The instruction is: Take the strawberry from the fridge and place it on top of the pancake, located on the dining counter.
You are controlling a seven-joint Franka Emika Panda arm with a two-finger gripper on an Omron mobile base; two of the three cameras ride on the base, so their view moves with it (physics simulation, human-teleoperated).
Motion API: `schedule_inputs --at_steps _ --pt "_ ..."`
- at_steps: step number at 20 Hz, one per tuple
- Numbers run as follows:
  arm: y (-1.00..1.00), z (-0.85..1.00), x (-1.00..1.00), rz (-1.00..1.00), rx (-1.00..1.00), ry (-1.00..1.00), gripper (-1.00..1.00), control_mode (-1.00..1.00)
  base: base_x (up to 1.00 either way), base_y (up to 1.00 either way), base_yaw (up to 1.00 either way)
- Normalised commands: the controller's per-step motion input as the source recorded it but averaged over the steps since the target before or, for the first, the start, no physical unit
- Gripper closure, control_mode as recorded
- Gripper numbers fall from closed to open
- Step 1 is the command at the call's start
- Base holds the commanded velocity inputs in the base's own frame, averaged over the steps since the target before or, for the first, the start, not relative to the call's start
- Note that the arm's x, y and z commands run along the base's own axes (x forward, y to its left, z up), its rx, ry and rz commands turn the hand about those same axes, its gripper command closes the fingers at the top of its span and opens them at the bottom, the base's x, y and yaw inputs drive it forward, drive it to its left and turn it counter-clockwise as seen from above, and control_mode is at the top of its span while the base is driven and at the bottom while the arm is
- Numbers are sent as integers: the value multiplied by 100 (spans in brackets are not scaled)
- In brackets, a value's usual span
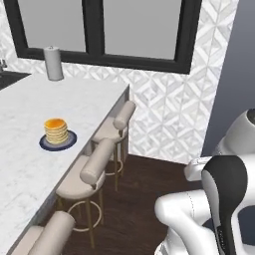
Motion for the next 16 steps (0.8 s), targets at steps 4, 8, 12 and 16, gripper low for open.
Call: schedule_inputs --at_steps 4,8,12,16 --pt "0 0 0 0 0 0 100 100 76 -59 54" --pt "0 0 0 0 0 0 100 100 79 -73 63" --pt "0 0 0 0 0 0 100 100 47 -69 77" --pt "0 0 0 0 0 0 100 100 20 -54 87"
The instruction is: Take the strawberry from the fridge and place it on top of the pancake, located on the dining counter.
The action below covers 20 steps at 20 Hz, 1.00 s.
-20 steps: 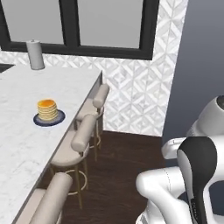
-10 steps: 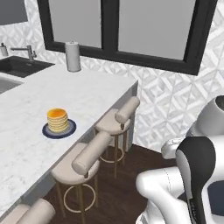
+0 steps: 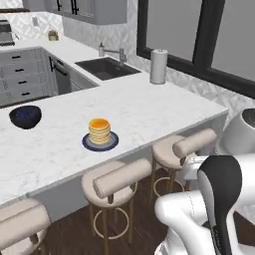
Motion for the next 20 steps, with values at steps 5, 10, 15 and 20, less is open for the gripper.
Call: schedule_inputs --at_steps 5,10,15,20 --pt "0 0 0 0 0 0 100 100 43 -17 87" --pt "0 0 0 0 0 0 100 100 58 -1 50" --pt "0 0 0 0 0 0 100 100 34 -53 38" --pt "0 0 0 0 0 0 100 100 -10 -8 6"
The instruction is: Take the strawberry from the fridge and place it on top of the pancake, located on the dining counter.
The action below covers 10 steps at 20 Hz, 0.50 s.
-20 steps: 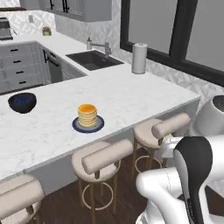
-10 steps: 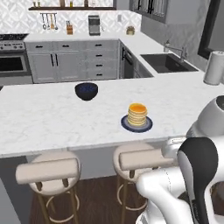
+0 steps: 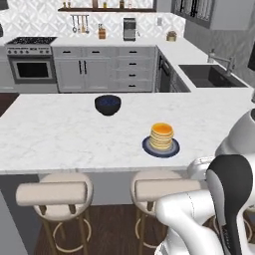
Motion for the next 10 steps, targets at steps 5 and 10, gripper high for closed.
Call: schedule_inputs --at_steps 5,10 --pt "0 0 0 0 0 0 100 100 -1 23 -32" --pt "0 0 0 0 0 0 100 100 0 25 -30"
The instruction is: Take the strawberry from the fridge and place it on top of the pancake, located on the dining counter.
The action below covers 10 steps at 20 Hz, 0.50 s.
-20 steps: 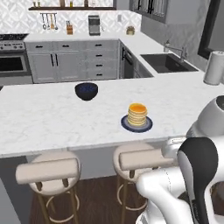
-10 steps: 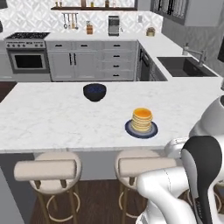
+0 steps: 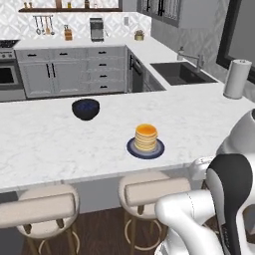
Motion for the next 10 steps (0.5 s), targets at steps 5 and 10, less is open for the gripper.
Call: schedule_inputs --at_steps 5,10 --pt "0 0 0 0 0 0 100 100 11 7 -3" --pt "0 0 0 0 0 0 100 100 64 2 0"
